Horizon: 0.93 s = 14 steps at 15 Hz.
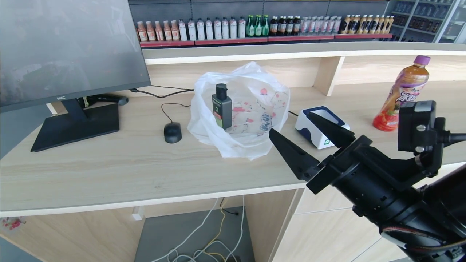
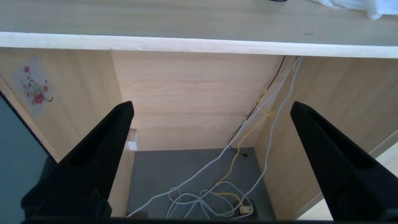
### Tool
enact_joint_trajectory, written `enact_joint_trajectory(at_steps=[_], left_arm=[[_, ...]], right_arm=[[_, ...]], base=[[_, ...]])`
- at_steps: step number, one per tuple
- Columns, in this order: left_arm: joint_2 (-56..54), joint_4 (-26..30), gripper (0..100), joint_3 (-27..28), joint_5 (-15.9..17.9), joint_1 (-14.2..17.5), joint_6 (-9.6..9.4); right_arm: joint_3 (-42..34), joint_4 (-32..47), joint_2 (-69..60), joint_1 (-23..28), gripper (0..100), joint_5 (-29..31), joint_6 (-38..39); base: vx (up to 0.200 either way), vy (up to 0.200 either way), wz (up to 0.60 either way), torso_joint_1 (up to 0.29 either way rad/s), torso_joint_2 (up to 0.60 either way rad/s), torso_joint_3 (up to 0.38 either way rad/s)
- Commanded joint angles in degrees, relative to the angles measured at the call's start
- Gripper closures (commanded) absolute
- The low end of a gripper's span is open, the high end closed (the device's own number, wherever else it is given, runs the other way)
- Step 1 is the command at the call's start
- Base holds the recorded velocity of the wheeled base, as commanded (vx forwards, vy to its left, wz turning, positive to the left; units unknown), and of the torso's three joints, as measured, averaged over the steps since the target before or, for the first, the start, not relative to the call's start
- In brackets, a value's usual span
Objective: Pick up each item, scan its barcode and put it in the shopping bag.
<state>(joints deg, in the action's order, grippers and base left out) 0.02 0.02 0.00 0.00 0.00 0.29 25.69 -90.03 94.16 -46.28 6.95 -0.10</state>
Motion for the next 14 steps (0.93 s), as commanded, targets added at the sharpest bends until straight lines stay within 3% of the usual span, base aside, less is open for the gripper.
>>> enact_joint_trajectory(at_steps=[1, 4, 14], left_arm=[[-0.02, -0.02, 0, 0.00, 0.00, 0.00, 0.06], [-0.02, -0.02, 0, 0.00, 0.00, 0.00, 0.15], [-0.02, 0.06, 0, 0.00, 0.00, 0.00, 0.41]], right_arm=[[-0.37, 0.03, 0.06, 0.05, 0, -0.01, 0.01], [-1.08, 0.03, -0.73, 0.05, 0, -0.01, -0.08], [-4.94, 0.03, -3.19, 0.05, 0, -0.09, -0.17]], base=[[0.000, -0.200, 0.00, -0.007, 0.00, 0.002], [0.000, -0.200, 0.60, 0.002, 0.00, 0.001], [0.000, -0.200, 0.00, 0.001, 0.00, 0.003]])
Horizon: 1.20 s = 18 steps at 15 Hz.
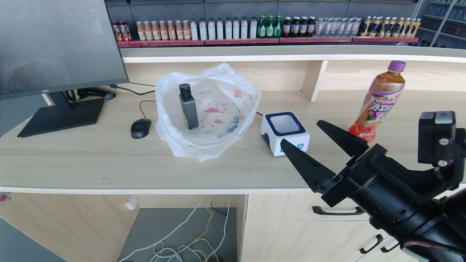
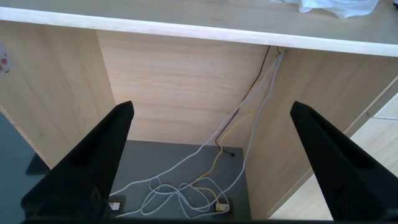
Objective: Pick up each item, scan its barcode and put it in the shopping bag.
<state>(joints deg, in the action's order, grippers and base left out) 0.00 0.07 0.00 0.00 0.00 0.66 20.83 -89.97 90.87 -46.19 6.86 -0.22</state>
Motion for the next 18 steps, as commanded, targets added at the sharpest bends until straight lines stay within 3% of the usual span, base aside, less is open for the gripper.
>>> enact_joint_trajectory(at_steps=[1, 15, 18], left_arm=[[0.00, 0.01, 0, 0.00, 0.00, 0.00, 0.04], [0.00, 0.01, 0, 0.00, 0.00, 0.00, 0.04], [0.00, -0.07, 0, 0.00, 0.00, 0.00, -0.31]], right_arm=[[-0.09, -0.03, 0.36, -0.04, 0, -0.01, -0.04], [1.14, -0.03, 4.67, 1.54, 0, 0.17, -0.13], [2.63, -0.03, 5.37, 1.54, 0, 0.17, -0.04]], base=[[0.000, -0.200, 0.00, 0.007, 0.00, 0.002], [0.000, -0.200, 0.00, 0.002, 0.00, 0.003], [0.000, 0.000, 0.00, 0.000, 0.00, 0.000]])
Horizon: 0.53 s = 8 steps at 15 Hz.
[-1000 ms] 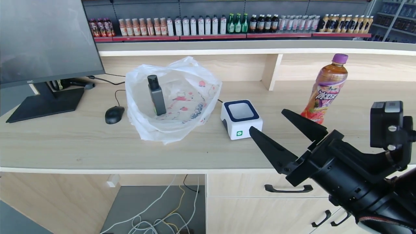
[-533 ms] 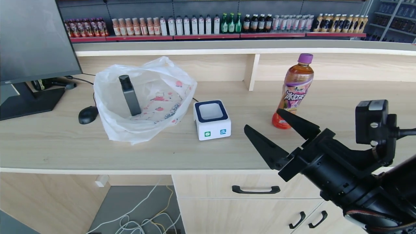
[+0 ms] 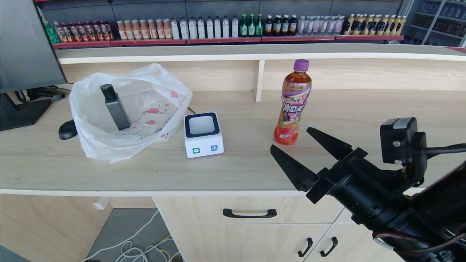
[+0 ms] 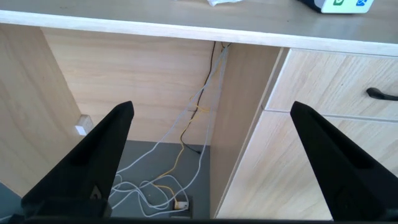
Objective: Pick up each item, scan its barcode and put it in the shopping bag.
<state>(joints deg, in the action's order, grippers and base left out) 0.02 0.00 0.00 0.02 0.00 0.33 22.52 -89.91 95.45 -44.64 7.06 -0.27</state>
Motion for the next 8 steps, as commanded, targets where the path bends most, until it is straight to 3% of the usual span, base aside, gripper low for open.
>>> enact_joint_trajectory(at_steps=[1, 6, 8], left_arm=[[-0.02, 0.00, 0, 0.00, -0.02, 0.00, -0.07], [-0.02, 0.00, 0, 0.00, -0.02, 0.00, -0.07], [-0.02, 0.00, 0, 0.00, -0.02, 0.00, -0.07]], right_arm=[[2.18, -0.09, 1.14, -0.01, 0, -0.03, 0.27], [1.48, -0.09, -1.67, 0.78, 0, 2.35, 0.53], [3.85, 4.04, -2.11, 4.21, 0, 2.08, 0.44]], base=[[0.000, 0.000, 0.00, 0.000, 0.00, 0.000], [0.000, 0.000, 0.00, 0.000, 0.00, 0.000], [0.000, 0.000, 0.00, 0.000, 0.00, 0.000]])
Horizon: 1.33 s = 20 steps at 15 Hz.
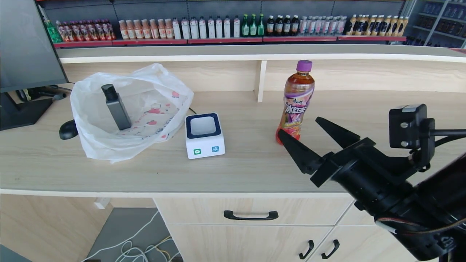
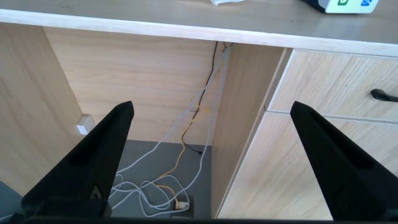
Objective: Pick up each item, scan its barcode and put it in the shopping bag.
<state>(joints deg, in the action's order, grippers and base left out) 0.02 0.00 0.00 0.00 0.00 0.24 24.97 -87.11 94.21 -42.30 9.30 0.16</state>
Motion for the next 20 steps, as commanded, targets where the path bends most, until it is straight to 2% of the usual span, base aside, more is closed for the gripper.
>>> enact_joint_trajectory(at_steps=[1, 2, 7, 11, 15, 20], left_arm=[[-0.02, 0.00, 0, 0.00, 0.00, -0.09, 0.02], [-0.02, 0.00, 0, 0.00, 0.00, 0.00, 0.02], [-0.02, 0.00, 0, 0.00, 0.00, 0.00, 0.02], [-0.02, 0.00, 0, 0.00, 0.00, 0.00, 0.02], [-0.02, 0.00, 0, 0.00, 0.00, 0.00, 0.02], [-0.02, 0.00, 0, 0.00, 0.00, 0.00, 0.02]], right_arm=[[1.93, 3.35, -1.13, 3.28, 0, -0.16, 0.11], [1.75, 6.69, -1.31, 6.71, 0, -0.51, 0.11], [8.08, 18.21, 0.80, 11.36, 0, -4.03, 0.98], [15.99, 18.56, 6.25, 11.89, 0, -4.03, 1.16], [19.33, 19.61, 9.06, 15.49, 0, -4.64, 0.98], [21.88, 19.97, 11.26, 15.85, 0, -5.08, 0.98]], base=[[0.000, 0.000, 0.00, 0.000, 0.00, 0.000], [0.000, 0.000, 0.00, 0.000, 0.00, 0.000], [0.000, 0.000, 0.00, 0.000, 0.00, 0.000], [0.000, 0.000, 0.00, 0.000, 0.00, 0.000], [0.000, 0.000, 0.00, 0.000, 0.00, 0.000], [0.000, 0.000, 0.00, 0.000, 0.00, 0.000]])
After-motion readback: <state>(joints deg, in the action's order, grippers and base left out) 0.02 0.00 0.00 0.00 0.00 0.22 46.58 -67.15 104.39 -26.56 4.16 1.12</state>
